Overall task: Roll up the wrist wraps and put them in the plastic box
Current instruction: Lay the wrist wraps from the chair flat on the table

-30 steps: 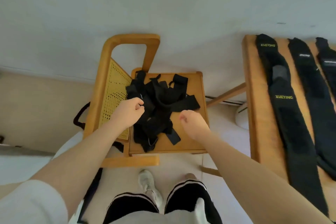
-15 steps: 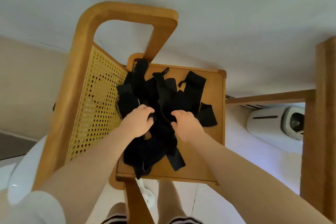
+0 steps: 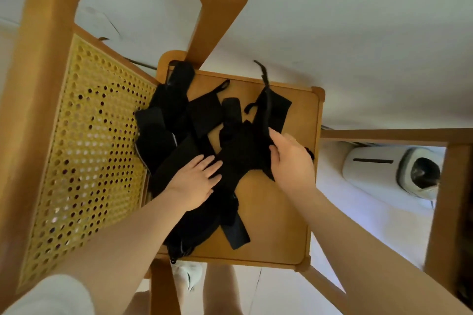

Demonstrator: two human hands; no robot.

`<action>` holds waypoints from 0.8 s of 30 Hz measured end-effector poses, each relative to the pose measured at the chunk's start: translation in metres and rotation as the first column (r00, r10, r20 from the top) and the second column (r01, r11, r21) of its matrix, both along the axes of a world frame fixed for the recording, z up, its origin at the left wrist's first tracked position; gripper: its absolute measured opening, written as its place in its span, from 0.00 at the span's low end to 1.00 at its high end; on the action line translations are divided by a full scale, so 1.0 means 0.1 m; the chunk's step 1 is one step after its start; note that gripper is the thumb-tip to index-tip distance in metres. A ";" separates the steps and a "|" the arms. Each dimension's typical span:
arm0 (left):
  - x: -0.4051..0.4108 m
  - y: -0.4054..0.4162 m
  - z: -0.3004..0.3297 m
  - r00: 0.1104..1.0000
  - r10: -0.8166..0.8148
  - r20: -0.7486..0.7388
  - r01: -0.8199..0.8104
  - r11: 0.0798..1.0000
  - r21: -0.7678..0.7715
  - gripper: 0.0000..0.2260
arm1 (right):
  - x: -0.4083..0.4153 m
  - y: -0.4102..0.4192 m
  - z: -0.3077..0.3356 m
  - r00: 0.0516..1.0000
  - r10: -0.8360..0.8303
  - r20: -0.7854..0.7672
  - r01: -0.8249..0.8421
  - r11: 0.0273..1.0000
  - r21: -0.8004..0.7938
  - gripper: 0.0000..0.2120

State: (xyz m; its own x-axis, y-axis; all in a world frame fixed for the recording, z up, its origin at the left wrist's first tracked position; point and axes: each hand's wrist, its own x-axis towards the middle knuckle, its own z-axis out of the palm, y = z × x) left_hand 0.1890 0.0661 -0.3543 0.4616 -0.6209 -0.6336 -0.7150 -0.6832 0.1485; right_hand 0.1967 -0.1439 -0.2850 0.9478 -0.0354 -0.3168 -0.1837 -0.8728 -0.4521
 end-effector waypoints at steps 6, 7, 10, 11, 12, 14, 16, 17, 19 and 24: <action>0.17 -0.26 0.22 0.937 0.248 -0.246 -0.215 0.965 0.153 0.22 | 0.05 -0.26 0.44 0.991 -0.114 0.067 0.107 0.989 0.105 0.22; 0.21 -0.29 0.33 0.878 0.359 -0.315 -0.350 0.933 0.086 0.22 | 0.06 -0.27 0.55 0.984 -0.169 0.052 0.156 0.968 0.198 0.22; 0.34 -0.37 0.85 0.543 0.608 -0.579 -0.770 0.635 -0.056 0.22 | 0.08 -0.22 0.98 0.945 -0.318 -0.069 0.310 0.816 0.488 0.23; 0.36 -0.40 1.06 0.424 0.599 -0.680 -0.855 0.512 -0.082 0.21 | 0.08 -0.18 1.14 0.930 -0.354 -0.096 0.346 0.756 0.556 0.23; 0.36 -0.43 1.29 0.338 0.547 -0.766 -0.909 0.401 -0.114 0.20 | 0.08 -0.15 1.30 0.918 -0.383 -0.109 0.366 0.705 0.607 0.23; 0.31 -0.46 1.75 0.254 0.415 -0.874 -0.957 0.240 -0.164 0.20 | 0.07 -0.07 1.63 0.898 -0.426 -0.114 0.382 0.624 0.681 0.23; 0.23 -0.45 2.16 0.203 0.314 -0.927 -0.975 0.156 -0.161 0.20 | 0.03 0.02 1.93 0.883 -0.449 -0.135 0.395 0.559 0.729 0.22; 0.18 -0.43 2.33 0.201 0.271 -0.941 -0.976 0.133 -0.170 0.17 | 0.01 0.07 2.06 0.881 -0.449 -0.150 0.401 0.540 0.740 0.21; 0.07 -0.36 2.64 0.236 0.229 -0.944 -0.971 0.075 -0.225 0.12 | -0.06 0.18 2.28 0.871 -0.461 -0.171 0.419 0.514 0.749 0.16; -0.15 -0.08 3.15 0.301 0.242 -0.922 -0.944 -0.062 -0.324 0.20 | -0.40 0.47 2.59 0.777 -0.558 -0.291 0.523 0.315 0.792 0.16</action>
State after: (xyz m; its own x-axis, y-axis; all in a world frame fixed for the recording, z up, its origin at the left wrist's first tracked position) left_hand 0.1744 0.0586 -0.0390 0.8110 -0.4632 -0.3575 0.4095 0.0129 0.9122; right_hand 0.1570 -0.0970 -0.0259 0.8290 -0.2974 -0.4736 -0.4406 0.1741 -0.8806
